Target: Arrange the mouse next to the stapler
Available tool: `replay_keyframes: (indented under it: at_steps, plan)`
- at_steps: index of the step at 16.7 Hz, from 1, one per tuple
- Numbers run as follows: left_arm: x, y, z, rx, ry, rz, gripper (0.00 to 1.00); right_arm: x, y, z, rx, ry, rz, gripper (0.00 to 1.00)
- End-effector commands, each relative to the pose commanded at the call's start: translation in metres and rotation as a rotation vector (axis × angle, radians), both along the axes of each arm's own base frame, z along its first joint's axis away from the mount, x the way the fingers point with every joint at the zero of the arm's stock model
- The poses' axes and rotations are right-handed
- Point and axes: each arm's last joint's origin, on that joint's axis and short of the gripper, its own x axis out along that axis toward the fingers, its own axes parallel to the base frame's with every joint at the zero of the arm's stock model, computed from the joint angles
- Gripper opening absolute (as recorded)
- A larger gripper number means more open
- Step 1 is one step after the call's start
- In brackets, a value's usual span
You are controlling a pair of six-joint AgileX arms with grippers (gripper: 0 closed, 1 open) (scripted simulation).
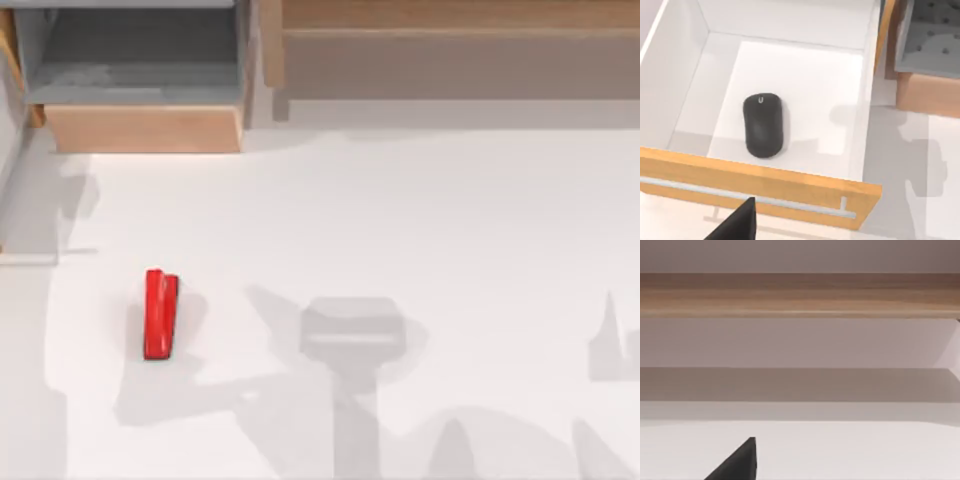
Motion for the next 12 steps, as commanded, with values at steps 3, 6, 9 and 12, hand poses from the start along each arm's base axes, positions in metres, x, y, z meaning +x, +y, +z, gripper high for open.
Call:
replay_keyframes:
  at_steps: [3, 6, 9, 12]
  plan:
    - [0.065, 0.028, 0.0, -0.032, 0.169, 0.039, 1.0, 0.0, 0.0, 0.0, 0.0, 0.0, 0.0, 1.0]
    - [0.125, 0.059, -0.022, -0.07, 0.327, 0.073, 1.0, 0.0, 0.0, 0.0, 0.0, 0.0, 0.0, 1.0]
    - [0.172, 0.087, -0.06, -0.112, 0.468, 0.1, 1.0, 0.0, 0.0, 0.0, 0.0, 0.0, 0.0, 1.0]
    - [0.203, 0.108, -0.104, -0.151, 0.587, 0.119, 1.0, 0.0, 0.0, 0.0, 0.0, 0.0, 0.0, 1.0]
